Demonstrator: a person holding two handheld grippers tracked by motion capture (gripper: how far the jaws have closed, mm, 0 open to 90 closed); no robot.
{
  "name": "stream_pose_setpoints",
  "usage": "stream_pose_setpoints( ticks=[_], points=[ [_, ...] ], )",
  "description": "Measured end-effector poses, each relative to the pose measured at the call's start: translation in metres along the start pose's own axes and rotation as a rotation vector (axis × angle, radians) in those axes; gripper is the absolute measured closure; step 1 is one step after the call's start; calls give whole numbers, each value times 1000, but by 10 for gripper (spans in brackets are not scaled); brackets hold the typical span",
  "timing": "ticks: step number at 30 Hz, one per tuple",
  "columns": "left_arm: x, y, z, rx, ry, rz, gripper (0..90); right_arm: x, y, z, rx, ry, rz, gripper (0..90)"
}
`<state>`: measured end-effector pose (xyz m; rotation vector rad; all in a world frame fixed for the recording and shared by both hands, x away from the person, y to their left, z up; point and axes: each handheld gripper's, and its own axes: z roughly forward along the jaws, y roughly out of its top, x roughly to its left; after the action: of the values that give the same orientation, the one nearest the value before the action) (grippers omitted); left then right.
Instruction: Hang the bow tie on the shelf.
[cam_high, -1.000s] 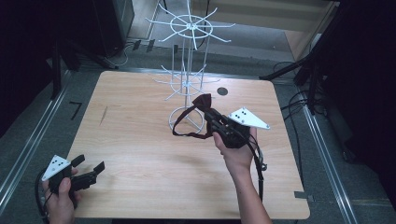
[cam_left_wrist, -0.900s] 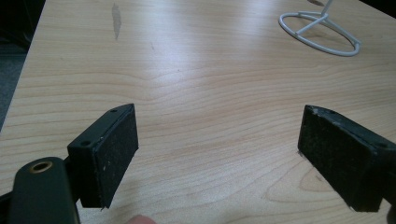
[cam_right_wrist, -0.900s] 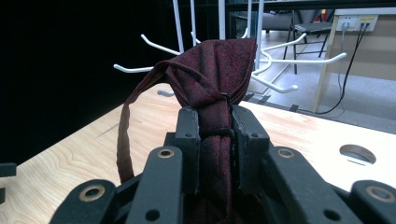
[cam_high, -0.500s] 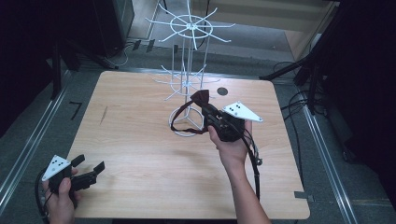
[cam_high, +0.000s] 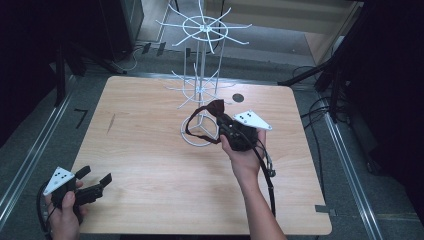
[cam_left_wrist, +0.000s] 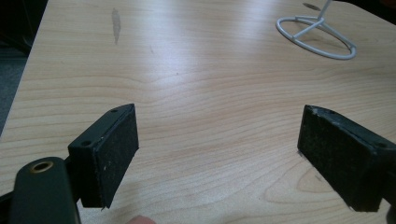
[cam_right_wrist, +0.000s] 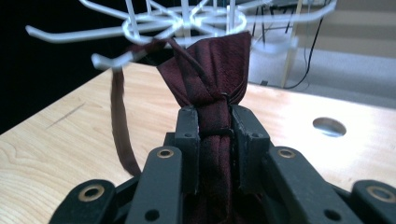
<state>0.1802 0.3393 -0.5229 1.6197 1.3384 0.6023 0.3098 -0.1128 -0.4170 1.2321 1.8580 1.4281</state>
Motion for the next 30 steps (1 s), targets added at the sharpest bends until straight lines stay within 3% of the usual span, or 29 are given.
stream_pose_setpoints(
  ticks=[6, 15, 21, 30],
  points=[
    [0, 0, 1, 1, 0, 0, 130, -1, -14, 10, 17, -8, -11, 752],
    [-1, 0, 1, 1, 4, 5, 130, -7, -47, 26, 64, -18, 12, 749],
    [0, 0, 1, -2, 5, 5, 131, -20, -75, 37, 106, -38, 72, 740],
    [-1, 0, 1, -1, 7, 6, 131, -34, -79, 31, 107, -13, 103, 609]
  ],
)
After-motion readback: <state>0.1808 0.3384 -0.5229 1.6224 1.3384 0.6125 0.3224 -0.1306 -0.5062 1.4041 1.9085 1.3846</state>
